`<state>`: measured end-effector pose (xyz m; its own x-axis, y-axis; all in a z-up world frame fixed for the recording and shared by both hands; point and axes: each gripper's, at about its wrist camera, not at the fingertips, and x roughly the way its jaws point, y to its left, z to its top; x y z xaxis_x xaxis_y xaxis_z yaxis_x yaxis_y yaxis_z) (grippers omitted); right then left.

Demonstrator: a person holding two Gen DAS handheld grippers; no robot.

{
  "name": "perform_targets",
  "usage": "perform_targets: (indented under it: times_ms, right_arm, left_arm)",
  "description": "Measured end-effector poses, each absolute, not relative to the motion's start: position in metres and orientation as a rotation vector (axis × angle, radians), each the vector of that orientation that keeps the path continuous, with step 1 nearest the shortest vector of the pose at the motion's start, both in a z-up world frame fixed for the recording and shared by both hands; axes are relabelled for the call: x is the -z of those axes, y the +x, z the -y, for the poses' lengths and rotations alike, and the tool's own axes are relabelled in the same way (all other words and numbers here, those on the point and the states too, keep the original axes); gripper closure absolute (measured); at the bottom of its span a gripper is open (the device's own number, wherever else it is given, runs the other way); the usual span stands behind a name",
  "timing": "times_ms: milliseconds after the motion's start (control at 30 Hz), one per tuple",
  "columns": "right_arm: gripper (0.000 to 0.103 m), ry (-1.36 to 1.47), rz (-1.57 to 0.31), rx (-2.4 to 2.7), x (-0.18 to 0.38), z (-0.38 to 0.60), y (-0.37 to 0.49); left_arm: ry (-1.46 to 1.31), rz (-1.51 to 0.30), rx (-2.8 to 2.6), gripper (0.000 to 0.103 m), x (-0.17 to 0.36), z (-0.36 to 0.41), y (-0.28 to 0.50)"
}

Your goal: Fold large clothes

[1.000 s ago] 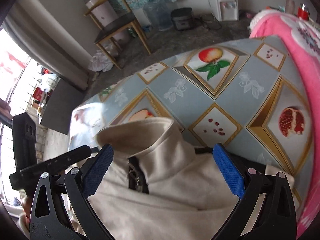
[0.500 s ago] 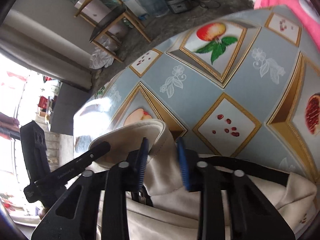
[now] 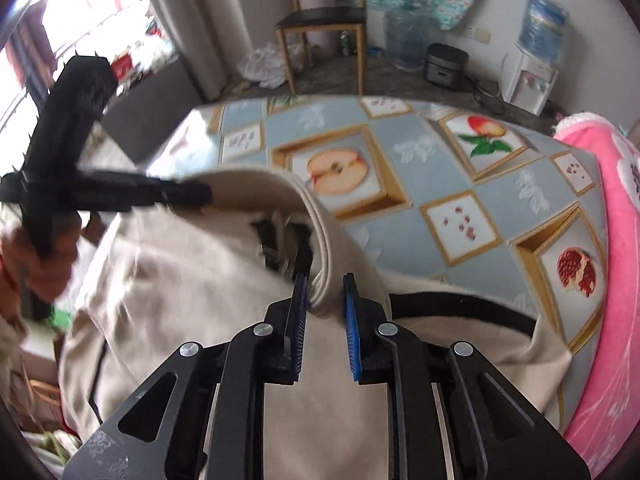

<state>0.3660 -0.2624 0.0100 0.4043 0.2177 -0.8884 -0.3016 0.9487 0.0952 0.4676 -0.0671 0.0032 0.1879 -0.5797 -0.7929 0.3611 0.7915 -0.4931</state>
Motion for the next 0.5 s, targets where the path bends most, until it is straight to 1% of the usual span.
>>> perform_targets:
  times_ms: [33,67,100,167,233,267,333,400,500]
  right_arm:
    - [0.086,-0.115,-1.117,-0.328,-0.003,0.259,0.360]
    - [0.086,-0.146,-1.122,-0.324,0.003,0.255,0.355]
    - [0.086,-0.166,-1.125,-0.321,0.009,0.252,0.354]
    - [0.086,-0.182,-1.125,-0.320,0.016,0.250,0.350]
    - [0.086,-0.176,-1.122,-0.319,0.019,0.250,0.348]
    - [0.086,-0.173,-1.120,-0.321,0.020,0.251,0.347]
    - [0.086,-0.171,-1.120,-0.323,0.021,0.250,0.345]
    - [0.086,-0.176,-1.124,-0.325,0.022,0.249,0.343]
    - [0.086,-0.206,-1.130,-0.328,0.023,0.247,0.338]
  left_arm:
    - [-0.247,-1.220,0.694,0.073,-0.004,0.059,0.464]
    - [-0.277,-1.220,0.707,0.065,-0.004,0.053,0.461]
    - [-0.329,-1.212,0.714,0.059,-0.006,0.044,0.460]
    - [-0.430,-1.213,0.707,0.054,-0.005,0.030,0.461]
    - [-0.559,-1.260,0.667,0.050,0.002,0.018,0.469]
    - [-0.617,-1.285,0.644,0.046,0.006,0.015,0.473]
    - [-0.781,-1.345,0.602,0.045,0.022,0.009,0.483]
    - [-0.868,-1.395,0.575,0.043,0.034,0.010,0.488]
    - [-0.944,-1.474,0.546,0.042,0.051,0.020,0.493]
